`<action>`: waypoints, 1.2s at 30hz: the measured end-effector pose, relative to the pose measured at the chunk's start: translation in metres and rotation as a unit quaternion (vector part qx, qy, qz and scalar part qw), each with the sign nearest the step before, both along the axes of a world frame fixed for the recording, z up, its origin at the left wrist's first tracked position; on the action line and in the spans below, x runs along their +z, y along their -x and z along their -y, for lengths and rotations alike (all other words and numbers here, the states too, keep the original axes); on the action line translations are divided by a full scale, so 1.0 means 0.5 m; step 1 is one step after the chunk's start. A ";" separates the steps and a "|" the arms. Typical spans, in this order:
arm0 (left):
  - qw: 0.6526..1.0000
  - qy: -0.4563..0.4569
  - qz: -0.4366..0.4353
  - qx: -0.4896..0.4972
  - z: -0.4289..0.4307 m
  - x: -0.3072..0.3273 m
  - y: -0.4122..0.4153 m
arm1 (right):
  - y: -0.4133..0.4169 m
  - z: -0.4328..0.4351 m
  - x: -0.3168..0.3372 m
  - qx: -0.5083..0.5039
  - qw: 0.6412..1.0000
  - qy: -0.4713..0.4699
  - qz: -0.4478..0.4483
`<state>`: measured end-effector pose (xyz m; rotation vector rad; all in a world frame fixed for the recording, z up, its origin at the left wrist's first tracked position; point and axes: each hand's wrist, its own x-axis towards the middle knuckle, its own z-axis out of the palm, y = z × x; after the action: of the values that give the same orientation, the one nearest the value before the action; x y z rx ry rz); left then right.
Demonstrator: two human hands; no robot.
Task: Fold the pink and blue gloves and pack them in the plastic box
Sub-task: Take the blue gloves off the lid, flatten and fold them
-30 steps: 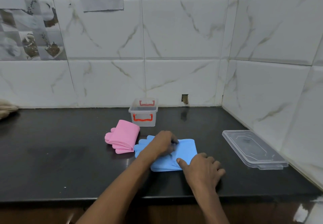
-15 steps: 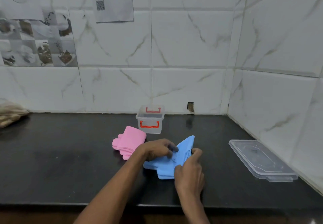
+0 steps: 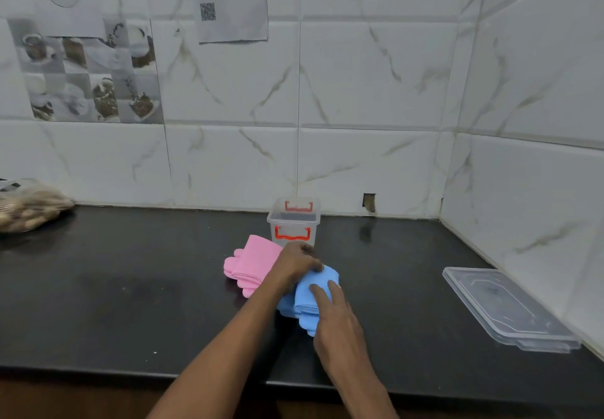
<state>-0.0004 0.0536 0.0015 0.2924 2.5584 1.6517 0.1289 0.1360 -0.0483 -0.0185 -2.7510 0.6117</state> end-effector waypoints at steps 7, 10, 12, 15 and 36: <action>0.963 0.136 -0.228 0.052 0.027 -0.054 -0.024 | -0.004 0.008 -0.004 0.083 0.997 -0.009 0.000; 0.967 0.118 -0.222 0.053 0.032 -0.073 -0.040 | 0.001 -0.007 0.018 -0.032 0.962 0.254 -0.091; 0.967 0.114 -0.220 0.065 0.033 -0.077 -0.045 | 0.019 -0.028 0.041 -0.128 0.930 0.337 -0.073; 0.970 0.102 -0.212 0.068 0.034 -0.084 -0.050 | 0.049 -0.040 0.059 -0.121 0.923 0.364 0.027; 0.863 -0.426 0.261 -0.072 0.060 -0.008 -0.099 | 0.094 -0.078 0.075 0.134 0.681 0.719 0.026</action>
<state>0.0492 0.0238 -0.0022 0.0532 1.2894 2.2935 0.0821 0.1752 -0.0108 0.0116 -1.5440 2.6172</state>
